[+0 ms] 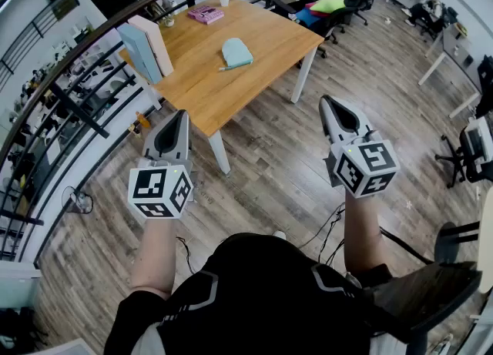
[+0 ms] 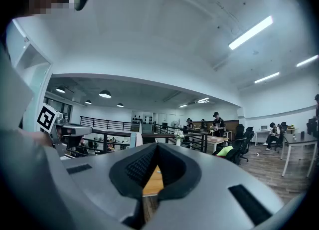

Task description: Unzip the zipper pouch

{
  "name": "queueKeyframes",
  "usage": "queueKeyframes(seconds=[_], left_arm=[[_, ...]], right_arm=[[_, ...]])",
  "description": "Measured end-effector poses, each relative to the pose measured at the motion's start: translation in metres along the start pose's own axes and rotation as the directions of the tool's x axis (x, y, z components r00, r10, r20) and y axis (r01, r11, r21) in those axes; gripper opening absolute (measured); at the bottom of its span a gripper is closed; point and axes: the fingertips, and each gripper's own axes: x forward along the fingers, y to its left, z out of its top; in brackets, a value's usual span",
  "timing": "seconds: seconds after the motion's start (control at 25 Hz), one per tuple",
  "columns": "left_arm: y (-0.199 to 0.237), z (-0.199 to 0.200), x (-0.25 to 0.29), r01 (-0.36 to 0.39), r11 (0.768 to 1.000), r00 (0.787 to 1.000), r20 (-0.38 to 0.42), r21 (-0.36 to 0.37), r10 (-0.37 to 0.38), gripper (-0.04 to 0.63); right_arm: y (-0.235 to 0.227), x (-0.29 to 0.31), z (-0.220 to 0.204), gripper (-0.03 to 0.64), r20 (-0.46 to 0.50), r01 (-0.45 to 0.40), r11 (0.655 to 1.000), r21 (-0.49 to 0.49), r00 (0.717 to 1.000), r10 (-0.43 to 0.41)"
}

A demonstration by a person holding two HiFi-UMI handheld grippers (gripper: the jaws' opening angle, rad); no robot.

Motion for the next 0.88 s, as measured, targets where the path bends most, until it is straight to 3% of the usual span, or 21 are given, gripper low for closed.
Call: queueKeyframes(seconds=[0.88], left_arm=[[-0.012, -0.004, 0.003, 0.0, 1.0, 1.0, -0.01, 0.019, 0.0, 0.029]], right_arm=[[-0.007, -0.01, 0.001, 0.01, 0.018, -0.005, 1.0, 0.017, 1.0, 0.004]])
